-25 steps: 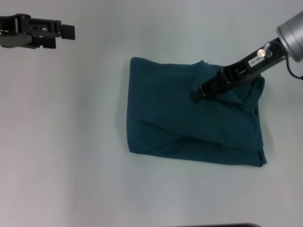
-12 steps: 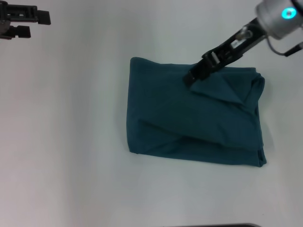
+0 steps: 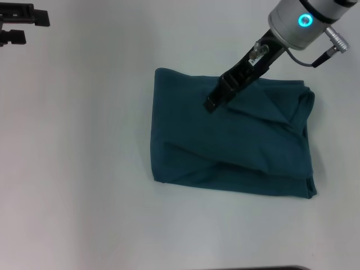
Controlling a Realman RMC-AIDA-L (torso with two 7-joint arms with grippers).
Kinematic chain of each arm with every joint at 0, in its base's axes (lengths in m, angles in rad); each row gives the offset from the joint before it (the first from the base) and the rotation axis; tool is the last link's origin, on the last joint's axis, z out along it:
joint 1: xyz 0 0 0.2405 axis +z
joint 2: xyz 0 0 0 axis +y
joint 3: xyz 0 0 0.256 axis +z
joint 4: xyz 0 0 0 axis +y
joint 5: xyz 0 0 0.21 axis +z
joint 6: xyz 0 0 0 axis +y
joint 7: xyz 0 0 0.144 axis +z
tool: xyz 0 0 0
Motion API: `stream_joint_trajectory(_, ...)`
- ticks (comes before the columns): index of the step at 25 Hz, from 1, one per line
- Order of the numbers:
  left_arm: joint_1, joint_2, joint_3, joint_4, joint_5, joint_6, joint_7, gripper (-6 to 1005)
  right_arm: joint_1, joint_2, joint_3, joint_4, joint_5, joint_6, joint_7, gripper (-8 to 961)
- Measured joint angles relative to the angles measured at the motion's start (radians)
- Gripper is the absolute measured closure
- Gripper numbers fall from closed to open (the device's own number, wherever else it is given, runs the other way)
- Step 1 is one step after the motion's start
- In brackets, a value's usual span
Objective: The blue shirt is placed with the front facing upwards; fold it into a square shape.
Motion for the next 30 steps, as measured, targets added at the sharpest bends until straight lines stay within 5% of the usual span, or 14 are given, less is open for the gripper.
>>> stream_joint_trajectory(30,0.008,0.003,-0.022,0.000,0.026,-0.009,-0.005,125,-0.017,-0.008,-0.098,0.025,-0.064,0.046,0.086,374)
